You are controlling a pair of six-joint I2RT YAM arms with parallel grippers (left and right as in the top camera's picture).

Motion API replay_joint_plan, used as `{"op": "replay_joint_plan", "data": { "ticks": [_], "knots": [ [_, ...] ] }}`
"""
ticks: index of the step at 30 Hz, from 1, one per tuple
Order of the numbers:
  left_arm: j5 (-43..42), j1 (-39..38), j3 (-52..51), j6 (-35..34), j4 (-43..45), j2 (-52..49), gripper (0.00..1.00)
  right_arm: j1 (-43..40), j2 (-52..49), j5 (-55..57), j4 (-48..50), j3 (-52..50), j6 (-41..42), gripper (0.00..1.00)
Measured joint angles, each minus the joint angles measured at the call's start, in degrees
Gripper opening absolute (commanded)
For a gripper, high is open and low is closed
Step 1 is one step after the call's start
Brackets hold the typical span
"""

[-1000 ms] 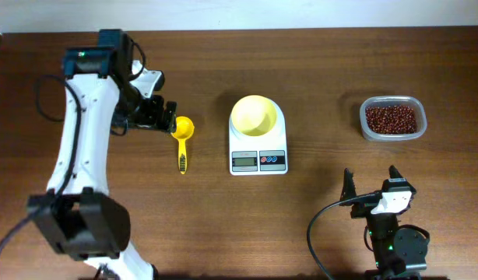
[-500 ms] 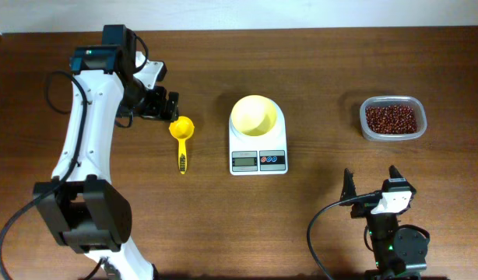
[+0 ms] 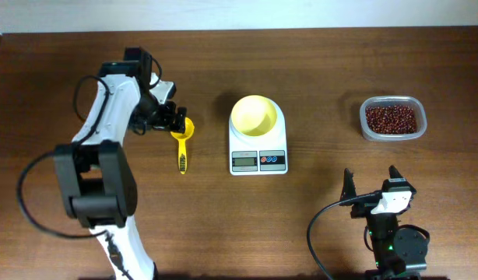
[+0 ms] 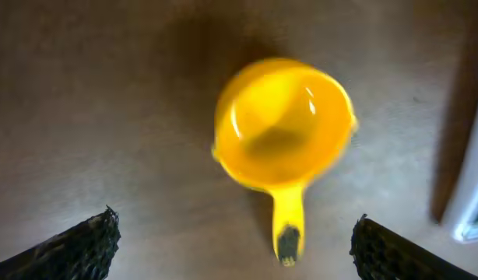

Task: Scoop item into bowl and weigh 50g on scale
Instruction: 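Reach the left gripper down to the yellow scoop handle and grasp it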

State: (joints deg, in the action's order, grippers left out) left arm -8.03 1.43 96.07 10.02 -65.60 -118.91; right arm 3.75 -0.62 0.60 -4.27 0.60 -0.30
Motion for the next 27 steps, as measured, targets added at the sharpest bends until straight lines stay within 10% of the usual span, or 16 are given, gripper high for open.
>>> {"op": "replay_joint_plan", "data": {
  "ticks": [27],
  "knots": [
    [0.4, 0.0, -0.3, 0.0, 8.9, -6.8, 0.99, 0.0, 0.0, 0.0, 0.0, 0.0, 0.0, 0.99]
  ]
}}
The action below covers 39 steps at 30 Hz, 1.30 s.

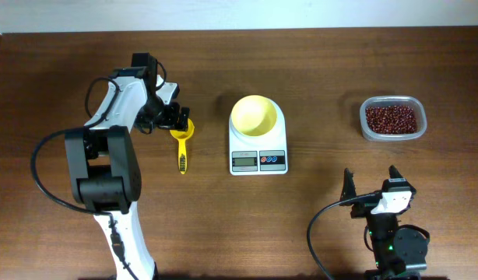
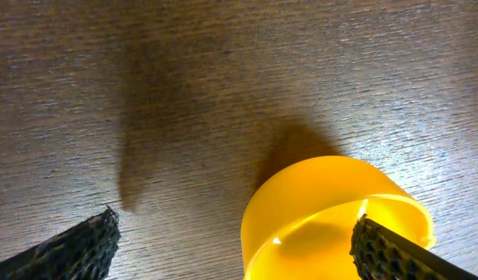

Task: Scoop item into bowl and weigh 50g on scale
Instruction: 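Reach the left gripper down to the yellow scoop handle and grasp it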

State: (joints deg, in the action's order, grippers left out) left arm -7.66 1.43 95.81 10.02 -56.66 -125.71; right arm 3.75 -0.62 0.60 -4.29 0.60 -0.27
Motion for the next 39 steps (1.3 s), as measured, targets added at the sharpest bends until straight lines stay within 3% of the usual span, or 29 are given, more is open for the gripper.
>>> {"op": "replay_joint_plan", "data": {
  "ticks": [25, 29, 31, 34, 35, 39],
  "knots": [
    [1.5, 0.0, -2.3, 0.0, 2.3, 0.0, 0.99, 0.0, 0.0, 0.0, 0.0, 0.0, 0.0, 0.99],
    [1.9, 0.0, -2.3, -0.1, 2.6, 0.0, 0.85, 0.0, 0.0, 0.0, 0.0, 0.0, 0.0, 0.99],
    [2.3, 0.0, -2.5, -0.2, 2.8, 0.0, 0.84, 0.0, 0.0, 0.0, 0.0, 0.0, 0.0, 0.99],
    [2.4, 0.0, -2.5, -0.2, 3.0, 0.0, 0.64, 0.0, 0.0, 0.0, 0.0, 0.0, 0.0, 0.99],
    [2.4, 0.0, -2.6, -0.3, 3.3, 0.0, 0.50, 0.0, 0.0, 0.0, 0.0, 0.0, 0.0, 0.99],
    [2.1, 0.0, -2.8, -0.5, 3.4, 0.0, 0.29, 0.0, 0.0, 0.0, 0.0, 0.0, 0.0, 0.99]
  ]
}}
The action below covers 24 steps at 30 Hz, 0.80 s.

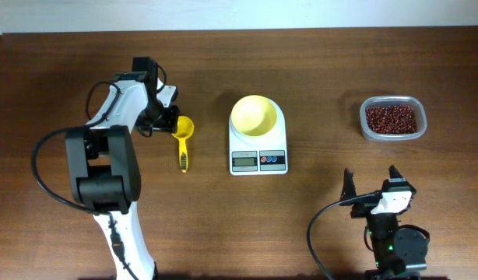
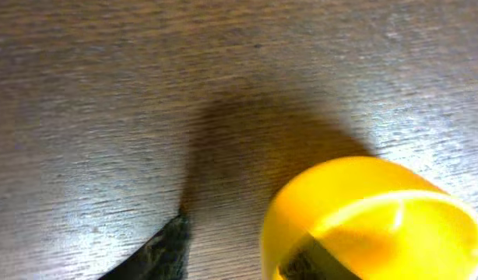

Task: Scoop item into bowl and weigh 50g on scale
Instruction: 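Reach the left gripper down to the yellow scoop handle and grasp it, then lift the yellow scoop with the left gripper toward the table center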

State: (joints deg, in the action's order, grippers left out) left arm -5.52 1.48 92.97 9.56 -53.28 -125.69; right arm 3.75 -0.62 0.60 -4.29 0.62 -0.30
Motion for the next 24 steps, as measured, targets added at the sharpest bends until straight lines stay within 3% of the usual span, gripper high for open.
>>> {"op": "replay_joint_plan", "data": {
  "ticks": [5, 15, 20, 24],
  "knots": [
    [-0.4, 0.0, -0.2, -0.1, 0.0, 0.0, 0.01, 0.0, 0.0, 0.0, 0.0, 0.0, 0.0, 0.99],
    [-1.1, 0.1, 0.0, -0.2, -0.6, 0.1, 0.00, 0.0, 0.0, 0.0, 0.0, 0.0, 0.0, 0.99],
    [-1.0, 0.1, 3.1, -0.2, -8.1, -0.1, 0.00, 0.0, 0.0, 0.0, 0.0, 0.0, 0.0, 0.99],
    [-1.0, 0.1, 12.5, -0.2, -15.1, 0.0, 0.00, 0.0, 0.0, 0.0, 0.0, 0.0, 0.0, 0.99]
  ]
}}
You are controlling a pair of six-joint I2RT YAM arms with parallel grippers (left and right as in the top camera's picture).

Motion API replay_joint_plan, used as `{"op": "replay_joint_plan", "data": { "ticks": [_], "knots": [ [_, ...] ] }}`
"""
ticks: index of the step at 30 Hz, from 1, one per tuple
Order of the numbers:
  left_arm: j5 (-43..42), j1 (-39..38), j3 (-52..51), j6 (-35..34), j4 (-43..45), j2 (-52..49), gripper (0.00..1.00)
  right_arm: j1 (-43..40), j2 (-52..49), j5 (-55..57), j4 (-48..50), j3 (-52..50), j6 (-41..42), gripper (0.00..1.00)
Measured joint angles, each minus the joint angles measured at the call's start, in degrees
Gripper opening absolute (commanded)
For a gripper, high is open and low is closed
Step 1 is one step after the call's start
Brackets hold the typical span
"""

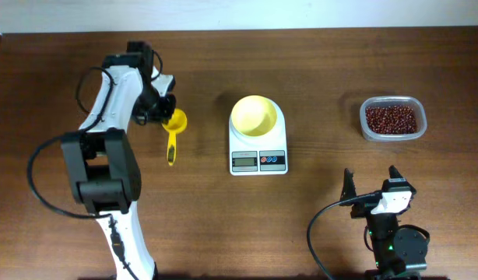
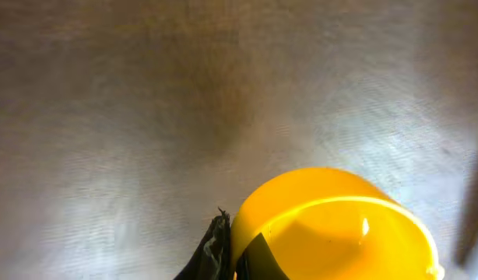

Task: Scoop item into bowl and weigh 50g on scale
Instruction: 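Lift the yellow scoop with the left gripper toward the table center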

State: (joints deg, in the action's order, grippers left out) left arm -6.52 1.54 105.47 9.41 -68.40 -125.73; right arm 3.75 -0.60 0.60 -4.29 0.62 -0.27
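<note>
A yellow scoop (image 1: 174,123) lies left of the scale, its handle pointing toward the table's front. My left gripper (image 1: 164,111) is shut on the rim of its cup. In the left wrist view the scoop (image 2: 340,225) fills the lower right, with one finger (image 2: 217,247) outside the wall and the other inside. The yellow bowl (image 1: 254,113) sits empty on the white scale (image 1: 258,152). A clear tub of red beans (image 1: 392,118) stands at the far right. Near the front edge my right gripper (image 1: 370,183) stands open and holds nothing.
Bare brown wood lies between the scoop and the scale (image 2: 145,101) and between the scale and the bean tub. The scale's display and buttons (image 1: 259,161) face the front edge. The right arm's base (image 1: 395,241) sits at the front right.
The scoop has shifted a little left and back, its handle end now further left. My left gripper has moved with it, clamped on the cup's rim. The right arm has not moved.
First my left gripper hung open above the scoop's cup. Then it was lower, its fingers wide on either side of the cup's rim. Later one finger was inside the cup and one outside. Now the scoop sits slightly left of where it lay.
</note>
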Motion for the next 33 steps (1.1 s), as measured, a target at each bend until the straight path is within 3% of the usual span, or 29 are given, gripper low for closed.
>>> {"op": "replay_joint_plan", "data": {
  "ticks": [3, 9, 12, 15, 24, 27, 33],
  "knots": [
    [-2.1, 0.0, 5.4, 0.0, -3.5, 3.4, 0.00, 0.0, 0.0, 0.0, 0.0, 0.0, 0.0, 0.99],
    [-11.7, 0.0, 5.8, -0.3, -5.0, 13.1, 0.00, 0.0, 0.0, 0.0, 0.0, 0.0, 0.0, 0.99],
    [-13.9, 0.0, 5.9, -4.0, -7.4, 17.3, 0.00, 0.0, 0.0, 0.0, 0.0, 0.0, 0.0, 0.99],
    [-14.6, 0.0, 6.2, -8.1, -13.5, 17.6, 0.00, 0.0, 0.0, 0.0, 0.0, 0.0, 0.0, 0.99],
    [-14.7, 0.0, 6.2, -11.1, -17.7, 17.7, 0.00, 0.0, 0.0, 0.0, 0.0, 0.0, 0.0, 0.99],
    [-14.6, 0.0, 6.2, -18.4, -16.0, 17.7, 0.00, 0.0, 0.0, 0.0, 0.0, 0.0, 0.0, 0.99],
    [-2.3, -0.5, 6.2, -48.6, -21.0, 17.7, 0.00, 0.0, 0.0, 0.0, 0.0, 0.0, 0.0, 0.99]
  ]
}}
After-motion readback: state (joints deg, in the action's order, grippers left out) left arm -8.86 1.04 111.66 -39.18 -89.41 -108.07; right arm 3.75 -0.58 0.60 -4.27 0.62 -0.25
